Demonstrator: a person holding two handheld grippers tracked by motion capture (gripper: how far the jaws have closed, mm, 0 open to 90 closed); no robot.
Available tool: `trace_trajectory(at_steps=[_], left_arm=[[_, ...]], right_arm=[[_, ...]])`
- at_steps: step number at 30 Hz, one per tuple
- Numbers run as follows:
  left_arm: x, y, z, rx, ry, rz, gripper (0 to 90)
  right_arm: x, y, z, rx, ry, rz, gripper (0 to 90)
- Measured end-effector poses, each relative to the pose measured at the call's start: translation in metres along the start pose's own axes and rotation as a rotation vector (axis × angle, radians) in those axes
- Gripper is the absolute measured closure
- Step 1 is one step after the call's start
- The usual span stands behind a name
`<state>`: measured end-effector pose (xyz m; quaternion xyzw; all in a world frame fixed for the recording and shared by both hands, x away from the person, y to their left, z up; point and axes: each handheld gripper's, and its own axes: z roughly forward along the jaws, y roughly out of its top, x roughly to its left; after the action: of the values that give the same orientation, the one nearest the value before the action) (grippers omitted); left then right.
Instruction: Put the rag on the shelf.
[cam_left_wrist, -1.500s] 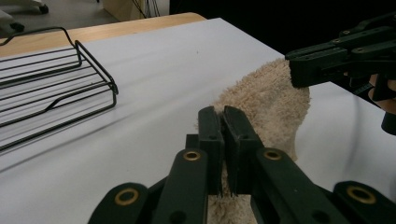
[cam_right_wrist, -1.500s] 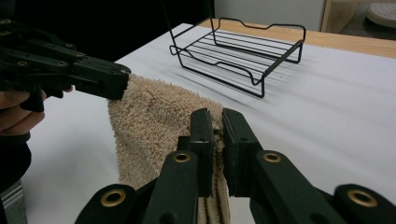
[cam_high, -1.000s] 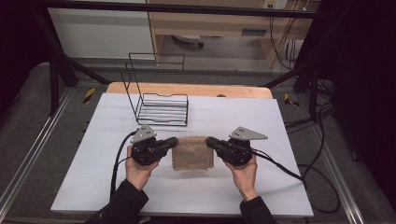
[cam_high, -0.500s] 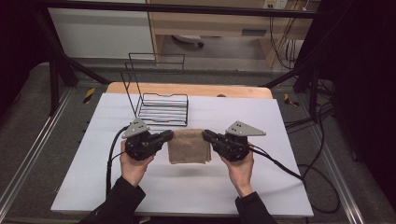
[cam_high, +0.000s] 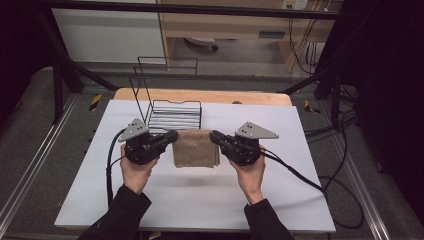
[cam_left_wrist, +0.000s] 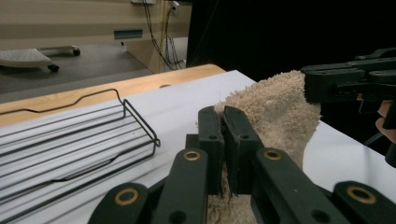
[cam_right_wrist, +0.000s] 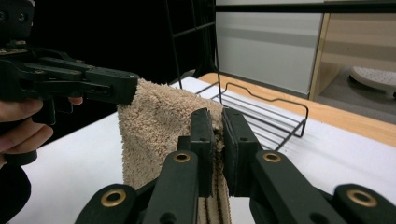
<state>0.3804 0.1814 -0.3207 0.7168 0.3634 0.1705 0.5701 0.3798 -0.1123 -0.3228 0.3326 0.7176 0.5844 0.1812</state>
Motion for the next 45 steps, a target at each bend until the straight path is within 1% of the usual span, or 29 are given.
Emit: trace_trajectory(at_steps=[1,4,5,7,8,14,17,24,27,34,37,41,45], left_arm=[[0.001,0.002,-0.001,-0.005,0.003,-0.002,85.9],[0.004,0.006,-0.004,-0.023,0.012,0.002,85.9],[0.005,0.007,-0.004,-0.028,0.014,0.000,85.9],[0.007,0.009,-0.005,-0.036,0.020,-0.003,85.9],[0.009,0.010,-0.006,-0.042,0.020,-0.006,85.9],[0.015,0.014,-0.010,-0.078,0.027,-0.010,85.8],[0.019,0.017,-0.013,-0.101,0.031,-0.016,85.9],[0.026,0.027,-0.019,-0.153,0.038,-0.023,85.9],[0.028,0.031,-0.021,-0.160,0.044,-0.016,85.9],[0.033,0.042,-0.024,-0.193,0.058,-0.009,85.9],[0.035,0.046,-0.025,-0.206,0.063,-0.010,85.9],[0.039,0.051,-0.025,-0.222,0.069,-0.016,85.9],[0.042,0.057,-0.027,-0.234,0.079,-0.008,85.8]], right_arm=[[0.001,0.004,0.002,-0.011,0.000,-0.002,83.6],[0.002,0.007,0.005,-0.019,-0.003,-0.009,83.6],[0.003,0.011,0.007,-0.030,-0.006,-0.014,83.6],[0.003,0.013,0.009,-0.031,-0.006,-0.013,83.6],[0.004,0.016,0.011,-0.041,-0.008,-0.017,83.6],[0.006,0.022,0.018,-0.055,-0.012,-0.026,83.6],[0.007,0.028,0.023,-0.060,-0.006,-0.033,83.6],[0.008,0.039,0.030,-0.080,-0.005,-0.053,83.6],[0.009,0.045,0.033,-0.093,-0.008,-0.061,83.5],[0.010,0.057,0.038,-0.114,-0.015,-0.072,83.6],[0.011,0.066,0.041,-0.127,-0.021,-0.082,83.6],[0.012,0.073,0.045,-0.134,-0.023,-0.087,83.6],[0.012,0.078,0.049,-0.146,-0.027,-0.088,83.6]])
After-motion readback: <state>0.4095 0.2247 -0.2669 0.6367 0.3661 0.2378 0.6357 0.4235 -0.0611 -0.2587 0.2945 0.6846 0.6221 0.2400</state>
